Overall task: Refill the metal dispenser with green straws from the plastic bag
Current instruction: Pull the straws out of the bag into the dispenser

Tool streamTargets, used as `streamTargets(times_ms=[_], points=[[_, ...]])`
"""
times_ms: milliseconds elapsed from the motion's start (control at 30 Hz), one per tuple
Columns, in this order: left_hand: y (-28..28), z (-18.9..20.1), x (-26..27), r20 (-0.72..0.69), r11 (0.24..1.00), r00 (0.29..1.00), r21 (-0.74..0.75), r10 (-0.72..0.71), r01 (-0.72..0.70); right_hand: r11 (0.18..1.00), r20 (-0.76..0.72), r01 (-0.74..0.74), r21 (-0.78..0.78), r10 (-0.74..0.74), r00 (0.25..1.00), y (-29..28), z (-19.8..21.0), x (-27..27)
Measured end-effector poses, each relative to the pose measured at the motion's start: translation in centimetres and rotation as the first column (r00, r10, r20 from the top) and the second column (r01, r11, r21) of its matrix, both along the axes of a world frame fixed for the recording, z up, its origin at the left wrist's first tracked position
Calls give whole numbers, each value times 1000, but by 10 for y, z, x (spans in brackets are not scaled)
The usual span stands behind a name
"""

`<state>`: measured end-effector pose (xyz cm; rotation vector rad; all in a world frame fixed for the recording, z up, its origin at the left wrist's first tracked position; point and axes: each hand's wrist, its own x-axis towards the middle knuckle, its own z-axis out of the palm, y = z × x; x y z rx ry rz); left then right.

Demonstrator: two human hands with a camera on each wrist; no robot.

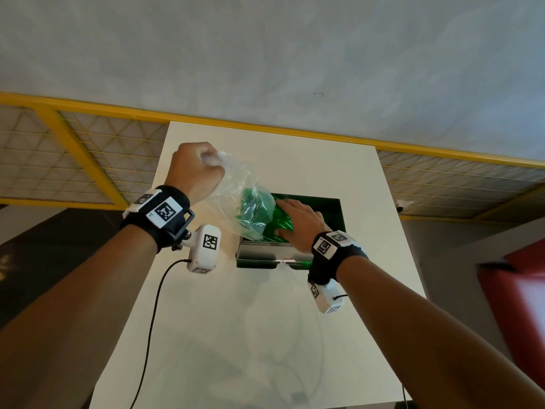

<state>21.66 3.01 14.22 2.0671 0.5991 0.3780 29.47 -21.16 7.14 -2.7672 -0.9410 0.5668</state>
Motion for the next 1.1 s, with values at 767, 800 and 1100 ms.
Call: streamTargets(times_ms=[767,800,1100], points=[[19,-31,-21,80,842,892,-376,445,-387,993,43,-54,-107,59,997,4,11,-11],[22,-33,-23,75,827,879,-385,471,-410,991,50,-64,-115,70,996,4,11,-11],[30,-68,-48,-14,685,767,-440,642,-581,981,74,-104,-163,118,990,2,11,-8]])
